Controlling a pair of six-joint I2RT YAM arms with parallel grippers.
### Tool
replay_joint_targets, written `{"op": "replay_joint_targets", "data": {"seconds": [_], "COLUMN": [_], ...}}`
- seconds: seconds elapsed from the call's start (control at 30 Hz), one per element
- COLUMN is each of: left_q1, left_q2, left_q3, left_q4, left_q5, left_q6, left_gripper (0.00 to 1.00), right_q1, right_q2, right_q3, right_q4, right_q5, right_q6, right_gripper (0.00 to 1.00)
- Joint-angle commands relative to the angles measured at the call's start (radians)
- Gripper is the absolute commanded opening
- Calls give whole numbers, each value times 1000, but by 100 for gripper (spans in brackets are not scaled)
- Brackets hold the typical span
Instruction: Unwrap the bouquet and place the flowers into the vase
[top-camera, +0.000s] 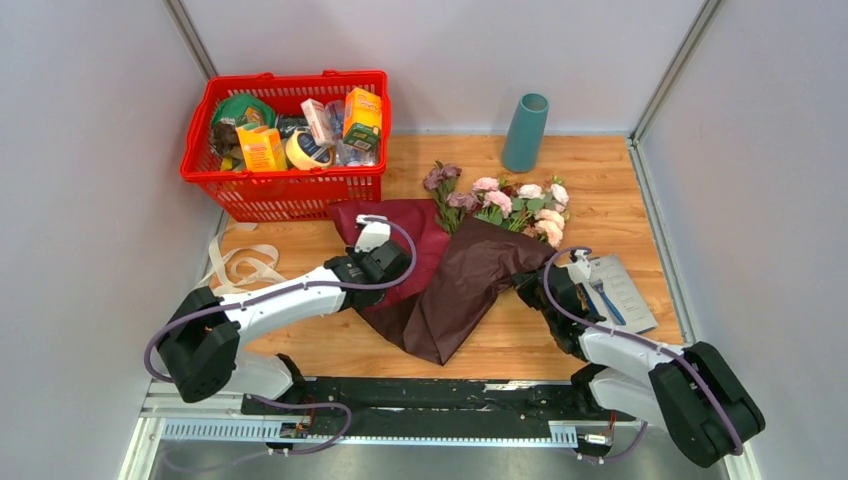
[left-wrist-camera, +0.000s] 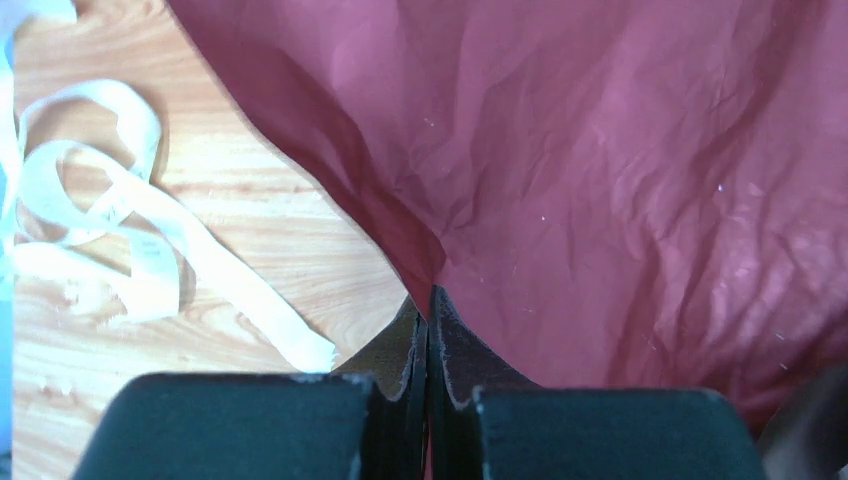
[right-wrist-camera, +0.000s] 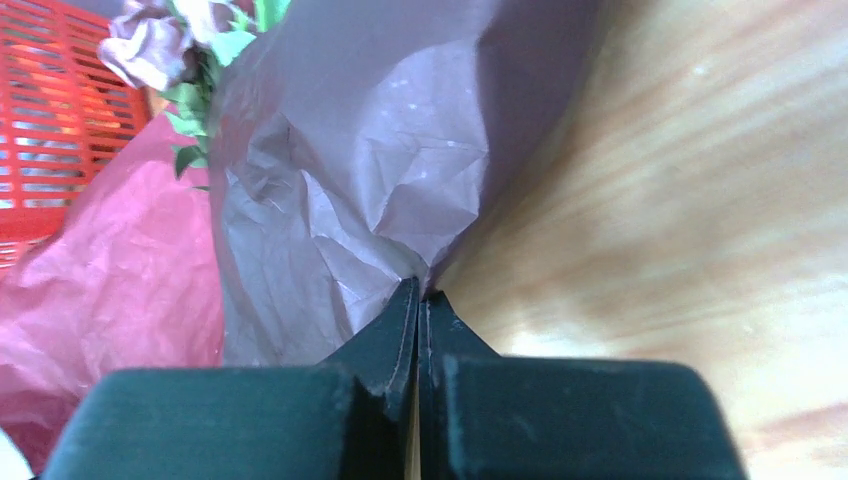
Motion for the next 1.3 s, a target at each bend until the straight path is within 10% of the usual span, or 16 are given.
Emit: {"op": "replay_joint_targets", "data": {"seconds": [0.0,0.13,0.33,0.53,0.87,1.27], "left_q1": [49,49,49,51,169,207], "left_q2": [-10,-64,-219,-441,-302,-322], "left_q3": [34,15,-17,-29,-113,-396], "left_q4": [-101,-141,-185,4,117,257], "left_q5": [-8,56,76,274,368,468], "left_q6": [-114,-181,-207,-41,-40,-246], "left_gripper": [11,44,49,55,56,56], "right_q1": [-13,-14,-14,-11,30,265], "right_q2": [-2,-41,-156,-176,173,539], "right_q3": [104,197,366,490,749,999], "right_q4": [-25,-229,-637,-593,-505,-539], "right_q5": [-6,-46,43,-136,-380,-206], "right_q6": [-70,-128,-129,-280,-481,-471], "right_gripper": [0,23,60,60,61,52]}}
